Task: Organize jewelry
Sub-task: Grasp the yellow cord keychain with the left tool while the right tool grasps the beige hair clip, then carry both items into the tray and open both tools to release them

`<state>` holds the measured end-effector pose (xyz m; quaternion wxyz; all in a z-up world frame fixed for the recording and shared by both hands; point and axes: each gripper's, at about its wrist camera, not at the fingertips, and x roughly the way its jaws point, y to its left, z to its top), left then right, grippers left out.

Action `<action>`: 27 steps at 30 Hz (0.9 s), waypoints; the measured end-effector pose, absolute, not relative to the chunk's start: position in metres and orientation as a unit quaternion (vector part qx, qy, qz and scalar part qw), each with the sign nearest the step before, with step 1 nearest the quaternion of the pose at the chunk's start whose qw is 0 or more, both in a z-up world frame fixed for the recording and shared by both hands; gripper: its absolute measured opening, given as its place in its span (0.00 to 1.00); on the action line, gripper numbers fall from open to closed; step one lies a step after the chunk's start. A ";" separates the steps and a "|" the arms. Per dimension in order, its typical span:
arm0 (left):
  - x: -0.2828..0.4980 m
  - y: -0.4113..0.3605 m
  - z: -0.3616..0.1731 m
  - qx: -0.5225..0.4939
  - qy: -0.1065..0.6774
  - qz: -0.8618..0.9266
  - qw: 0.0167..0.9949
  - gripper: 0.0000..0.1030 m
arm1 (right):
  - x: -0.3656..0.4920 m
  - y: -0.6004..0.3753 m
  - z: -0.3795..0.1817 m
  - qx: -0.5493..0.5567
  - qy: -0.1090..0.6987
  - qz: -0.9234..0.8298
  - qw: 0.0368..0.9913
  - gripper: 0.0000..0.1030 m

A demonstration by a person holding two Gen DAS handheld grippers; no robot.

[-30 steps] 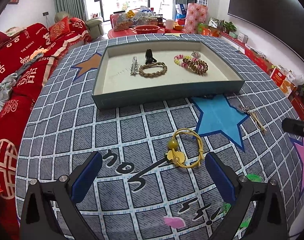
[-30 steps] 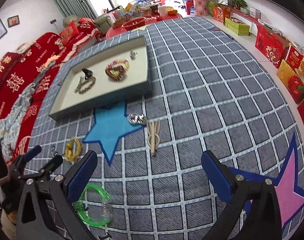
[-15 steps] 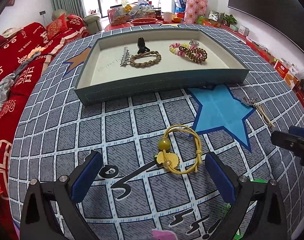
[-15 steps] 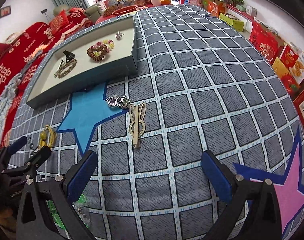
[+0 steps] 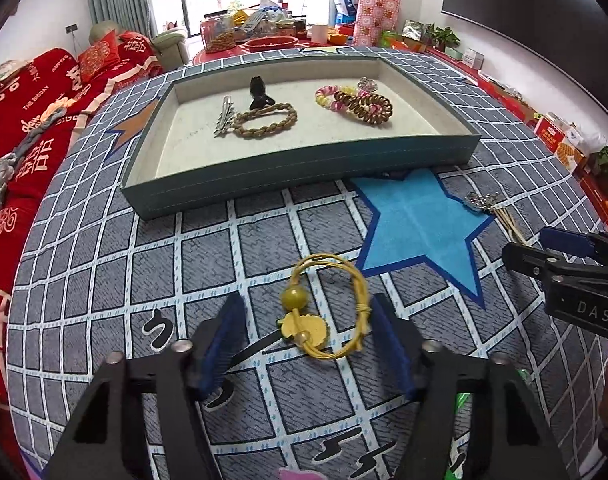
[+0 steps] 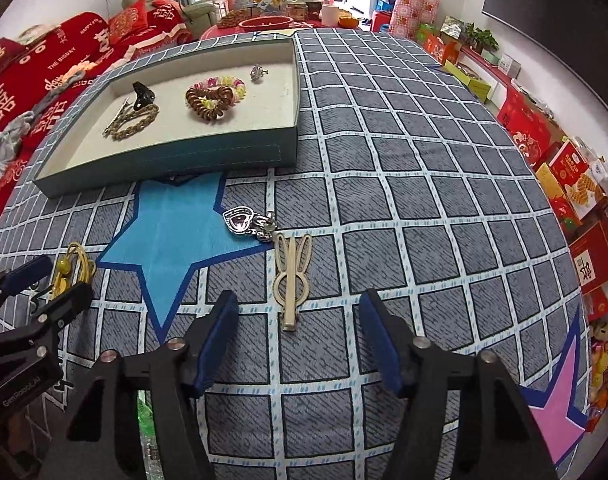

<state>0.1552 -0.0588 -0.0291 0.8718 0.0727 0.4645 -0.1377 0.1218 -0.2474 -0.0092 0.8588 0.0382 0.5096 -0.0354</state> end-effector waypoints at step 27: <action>0.149 -0.036 0.014 0.048 0.425 -0.172 0.887 0.32 | 0.109 -0.279 0.026 0.121 0.469 0.000 0.875 0.09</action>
